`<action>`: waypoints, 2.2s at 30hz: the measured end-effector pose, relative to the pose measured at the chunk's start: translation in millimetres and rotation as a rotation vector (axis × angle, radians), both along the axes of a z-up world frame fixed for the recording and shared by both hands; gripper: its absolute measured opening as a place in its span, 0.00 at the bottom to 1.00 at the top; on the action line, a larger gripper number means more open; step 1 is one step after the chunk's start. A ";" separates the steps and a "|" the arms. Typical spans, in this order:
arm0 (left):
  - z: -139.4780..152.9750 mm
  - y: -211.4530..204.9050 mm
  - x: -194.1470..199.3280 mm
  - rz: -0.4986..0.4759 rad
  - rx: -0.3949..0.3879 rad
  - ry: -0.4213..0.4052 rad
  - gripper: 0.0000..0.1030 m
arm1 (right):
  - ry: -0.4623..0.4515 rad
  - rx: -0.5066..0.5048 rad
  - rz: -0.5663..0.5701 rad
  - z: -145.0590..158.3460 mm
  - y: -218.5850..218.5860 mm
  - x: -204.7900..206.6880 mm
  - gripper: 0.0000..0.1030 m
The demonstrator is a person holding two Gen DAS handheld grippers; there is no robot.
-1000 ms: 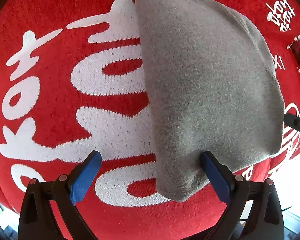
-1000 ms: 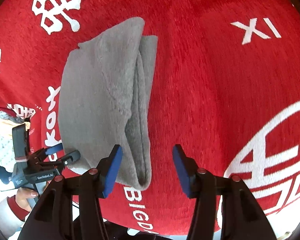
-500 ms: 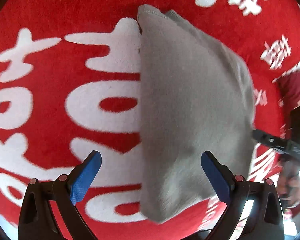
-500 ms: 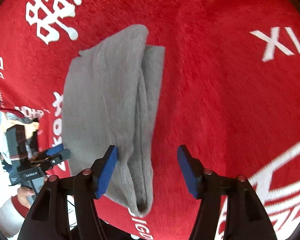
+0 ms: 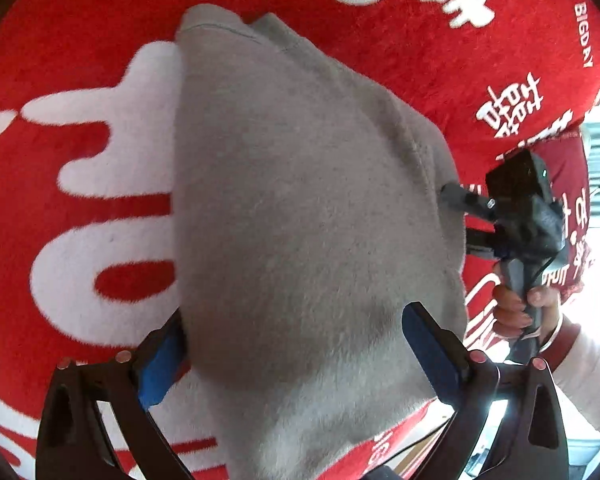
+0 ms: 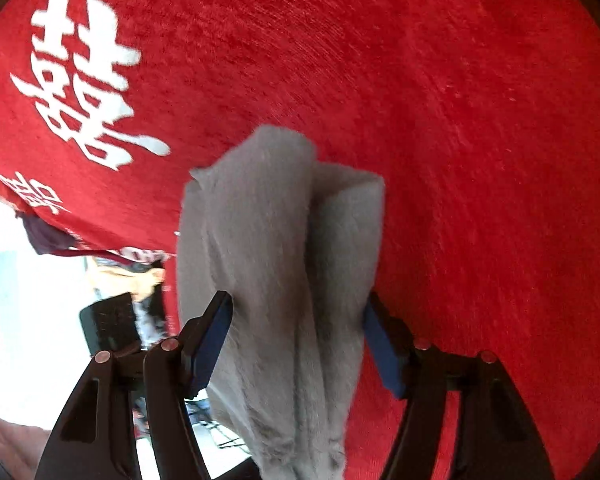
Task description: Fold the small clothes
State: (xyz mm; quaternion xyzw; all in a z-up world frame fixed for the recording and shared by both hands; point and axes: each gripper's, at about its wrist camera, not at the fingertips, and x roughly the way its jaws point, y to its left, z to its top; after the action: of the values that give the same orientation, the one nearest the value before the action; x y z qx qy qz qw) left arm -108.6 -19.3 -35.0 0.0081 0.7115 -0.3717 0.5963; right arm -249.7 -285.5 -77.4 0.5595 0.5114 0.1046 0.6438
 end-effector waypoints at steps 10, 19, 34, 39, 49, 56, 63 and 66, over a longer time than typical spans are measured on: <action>3.4 -7.2 -14.0 -0.032 0.031 -0.063 0.89 | 0.021 0.012 0.024 -5.3 13.3 14.5 0.57; 24.6 26.4 -8.1 0.046 -0.096 -0.031 0.45 | -0.014 0.028 -0.050 20.5 24.2 8.1 0.40; 82.3 123.9 -35.6 0.066 -0.149 -0.052 0.45 | -0.044 0.090 0.012 82.1 110.1 4.9 0.40; 81.5 170.7 -42.3 0.110 -0.106 -0.052 0.45 | -0.045 0.115 0.061 83.4 167.4 14.8 0.40; 48.9 241.3 -39.1 0.192 0.088 -0.115 0.50 | 0.047 -0.079 0.132 70.5 213.3 36.1 0.39; 61.2 239.7 -43.7 0.192 0.203 -0.228 0.74 | 0.104 -0.251 0.097 91.3 195.9 37.1 0.40; 66.4 236.1 -39.1 0.223 0.279 -0.278 0.97 | 0.187 -0.238 0.186 74.2 221.8 37.7 0.37; 69.2 236.3 -38.0 0.236 0.297 -0.302 1.00 | 0.164 -0.290 0.187 78.0 228.4 39.9 0.18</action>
State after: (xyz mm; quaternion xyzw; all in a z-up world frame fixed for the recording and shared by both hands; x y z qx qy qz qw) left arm -146.6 217.0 34.1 0.0682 0.6571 -0.1853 0.7275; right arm -209.8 -57.1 0.6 0.4173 0.6219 0.0431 0.6613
